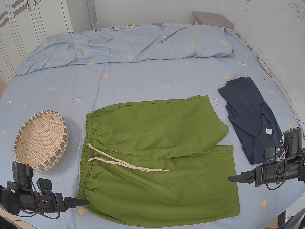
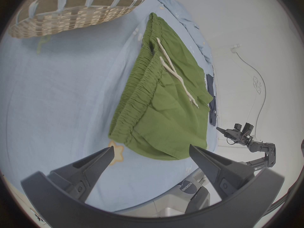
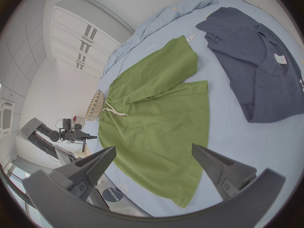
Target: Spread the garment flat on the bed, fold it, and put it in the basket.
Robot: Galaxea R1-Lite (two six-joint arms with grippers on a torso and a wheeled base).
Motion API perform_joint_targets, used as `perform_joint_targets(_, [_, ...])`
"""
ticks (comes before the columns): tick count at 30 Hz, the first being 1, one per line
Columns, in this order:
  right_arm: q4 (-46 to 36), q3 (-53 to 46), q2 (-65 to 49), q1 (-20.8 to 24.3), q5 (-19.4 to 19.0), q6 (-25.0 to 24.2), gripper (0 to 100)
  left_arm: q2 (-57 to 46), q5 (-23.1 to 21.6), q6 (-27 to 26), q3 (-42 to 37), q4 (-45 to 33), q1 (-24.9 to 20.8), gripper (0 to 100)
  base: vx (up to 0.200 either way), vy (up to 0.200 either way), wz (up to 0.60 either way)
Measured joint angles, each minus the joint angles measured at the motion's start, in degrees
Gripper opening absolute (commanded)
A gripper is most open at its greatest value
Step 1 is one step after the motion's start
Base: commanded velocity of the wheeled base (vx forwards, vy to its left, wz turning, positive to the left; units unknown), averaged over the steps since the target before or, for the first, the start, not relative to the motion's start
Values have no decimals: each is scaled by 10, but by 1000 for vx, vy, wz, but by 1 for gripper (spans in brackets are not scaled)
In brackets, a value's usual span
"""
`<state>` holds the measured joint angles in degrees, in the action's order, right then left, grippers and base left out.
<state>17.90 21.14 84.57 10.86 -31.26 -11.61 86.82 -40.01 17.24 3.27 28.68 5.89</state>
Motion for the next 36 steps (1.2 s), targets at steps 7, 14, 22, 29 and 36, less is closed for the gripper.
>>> perform_joint_targets(7, [1, 0, -2, -1, 0, 0, 100, 109, -3, -10, -17, 146, 5, 100, 0, 0, 0])
perform_joint_targets(14, [1, 0, 0, -3, -1, 0, 100, 162, -5, -10, -21, 171, 6, 100, 0, 0, 0])
perform_joint_targets(22, [1, 1, 3, -4, -1, 1, 100, 176, -6, -11, -22, 169, 7, 100, 0, 0, 0])
perform_joint_targets(29, [1, 0, 4, -3, -1, 1, 100, 170, -5, -10, -23, 155, 12, 100, 0, 0, 0])
perform_joint_targets(36, [1, 0, 4, -1, -1, 1, 100, 157, -4, -9, -23, 143, 13, 100, 0, 0, 0])
